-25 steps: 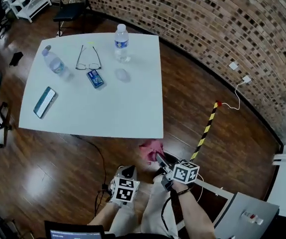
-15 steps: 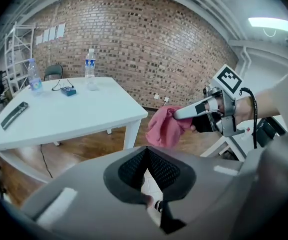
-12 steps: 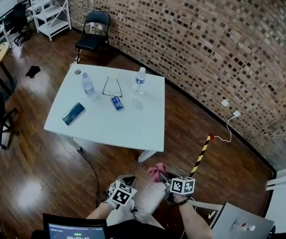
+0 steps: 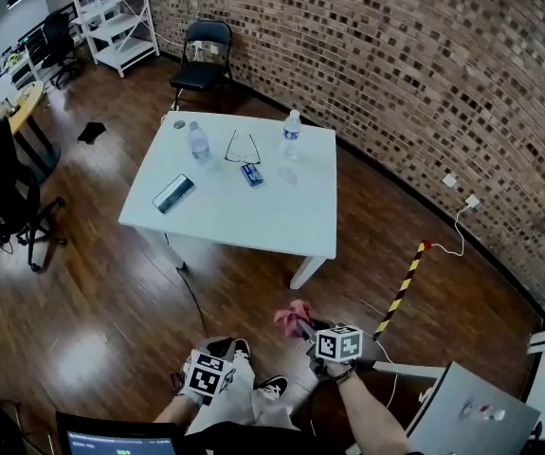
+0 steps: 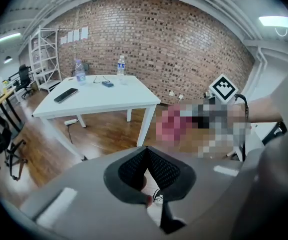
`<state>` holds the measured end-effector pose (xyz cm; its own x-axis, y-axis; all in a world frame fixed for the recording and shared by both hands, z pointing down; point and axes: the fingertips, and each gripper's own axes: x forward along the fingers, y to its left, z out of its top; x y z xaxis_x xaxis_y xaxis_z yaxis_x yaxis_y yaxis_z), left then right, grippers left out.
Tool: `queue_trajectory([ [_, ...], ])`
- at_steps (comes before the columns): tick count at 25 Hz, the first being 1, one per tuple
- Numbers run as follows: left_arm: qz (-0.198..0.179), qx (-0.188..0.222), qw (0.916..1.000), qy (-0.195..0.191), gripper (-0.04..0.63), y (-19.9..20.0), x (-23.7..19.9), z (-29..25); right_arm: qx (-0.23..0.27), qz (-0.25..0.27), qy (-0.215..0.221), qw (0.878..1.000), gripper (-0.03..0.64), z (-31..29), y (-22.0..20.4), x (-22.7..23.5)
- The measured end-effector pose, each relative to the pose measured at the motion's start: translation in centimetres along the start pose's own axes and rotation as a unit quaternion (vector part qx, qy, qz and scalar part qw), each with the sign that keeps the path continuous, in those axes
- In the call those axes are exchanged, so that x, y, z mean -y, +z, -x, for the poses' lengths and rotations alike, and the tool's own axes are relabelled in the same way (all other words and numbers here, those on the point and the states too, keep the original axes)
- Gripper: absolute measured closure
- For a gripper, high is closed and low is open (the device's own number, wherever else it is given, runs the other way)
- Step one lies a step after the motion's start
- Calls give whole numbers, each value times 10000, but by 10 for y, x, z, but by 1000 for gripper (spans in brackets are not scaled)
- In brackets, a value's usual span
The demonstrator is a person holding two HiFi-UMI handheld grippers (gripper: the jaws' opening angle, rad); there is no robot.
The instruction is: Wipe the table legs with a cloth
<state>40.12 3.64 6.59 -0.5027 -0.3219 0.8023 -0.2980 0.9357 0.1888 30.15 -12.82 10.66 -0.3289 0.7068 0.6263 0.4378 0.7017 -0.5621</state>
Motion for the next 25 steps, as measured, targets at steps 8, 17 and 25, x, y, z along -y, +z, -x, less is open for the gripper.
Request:
queue_trajectory([
  [8,288,228,9993,-37,595,-14,-53,26,265,118,-210,9994,580,-4,5,-66],
  [17,-436,376,9901,-1281,595,21,-58,31,606,501,-952,9923,580,0,16,-145],
  [25,-1093,306,9810,-1573,594,45,-31,38,656,762,-863,9912,581,-3,6,-177],
])
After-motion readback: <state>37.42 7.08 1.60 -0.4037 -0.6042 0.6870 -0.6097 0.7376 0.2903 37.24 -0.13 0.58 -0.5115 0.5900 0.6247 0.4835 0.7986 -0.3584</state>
